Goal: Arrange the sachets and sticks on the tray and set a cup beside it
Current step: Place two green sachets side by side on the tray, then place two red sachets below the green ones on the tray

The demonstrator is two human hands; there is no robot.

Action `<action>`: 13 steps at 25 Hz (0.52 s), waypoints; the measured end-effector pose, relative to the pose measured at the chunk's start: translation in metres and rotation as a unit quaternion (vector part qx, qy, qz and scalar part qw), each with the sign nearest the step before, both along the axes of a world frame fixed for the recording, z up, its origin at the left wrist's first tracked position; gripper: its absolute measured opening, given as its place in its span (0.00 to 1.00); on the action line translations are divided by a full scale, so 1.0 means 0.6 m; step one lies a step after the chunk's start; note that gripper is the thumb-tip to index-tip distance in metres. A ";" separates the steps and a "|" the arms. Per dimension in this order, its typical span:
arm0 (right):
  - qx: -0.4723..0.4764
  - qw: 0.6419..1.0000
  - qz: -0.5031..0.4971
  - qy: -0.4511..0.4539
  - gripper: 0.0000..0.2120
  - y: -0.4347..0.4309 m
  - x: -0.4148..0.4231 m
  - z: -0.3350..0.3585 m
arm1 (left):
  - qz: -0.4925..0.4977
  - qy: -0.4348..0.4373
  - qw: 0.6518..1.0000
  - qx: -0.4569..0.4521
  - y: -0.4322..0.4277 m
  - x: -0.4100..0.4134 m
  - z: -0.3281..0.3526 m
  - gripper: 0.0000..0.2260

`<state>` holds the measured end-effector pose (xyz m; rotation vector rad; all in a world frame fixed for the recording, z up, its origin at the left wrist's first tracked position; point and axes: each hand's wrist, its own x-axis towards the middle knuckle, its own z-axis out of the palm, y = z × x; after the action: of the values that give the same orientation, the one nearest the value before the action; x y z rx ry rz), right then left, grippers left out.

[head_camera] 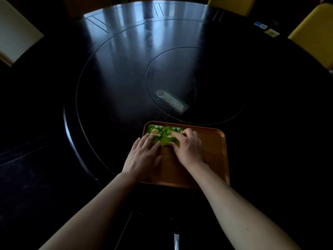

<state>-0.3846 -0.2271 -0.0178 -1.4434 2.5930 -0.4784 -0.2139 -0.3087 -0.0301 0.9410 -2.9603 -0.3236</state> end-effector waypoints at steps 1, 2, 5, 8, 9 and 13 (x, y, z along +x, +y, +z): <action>-0.004 1.000 -0.003 -0.006 0.18 0.002 0.000 0.001 | 0.002 -0.001 1.000 0.002 0.001 0.001 -0.002 0.25; -0.012 1.000 -0.006 -0.012 0.18 0.005 0.001 0.003 | 0.005 0.001 1.000 0.003 0.002 0.002 0.000 0.25; -0.045 0.998 -0.007 -0.039 0.14 0.034 0.006 0.019 | 0.020 0.041 0.999 0.014 0.015 0.016 0.021 0.23; -0.079 0.993 -0.026 -0.081 0.08 0.090 0.019 0.037 | 0.040 0.123 0.991 0.021 0.063 0.057 0.045 0.19; -0.092 0.991 -0.027 -0.088 0.06 0.118 0.030 0.037 | 0.045 0.140 0.989 0.019 0.094 0.080 0.045 0.17; -0.145 0.983 0.000 -0.116 0.02 0.260 0.099 0.039 | 0.026 0.147 0.987 0.064 0.249 0.184 0.033 0.10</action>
<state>-0.3250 -0.0709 0.0059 -1.3698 2.4133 -0.9962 -0.1035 -0.1592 -0.0104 0.8903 -2.6683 -0.6011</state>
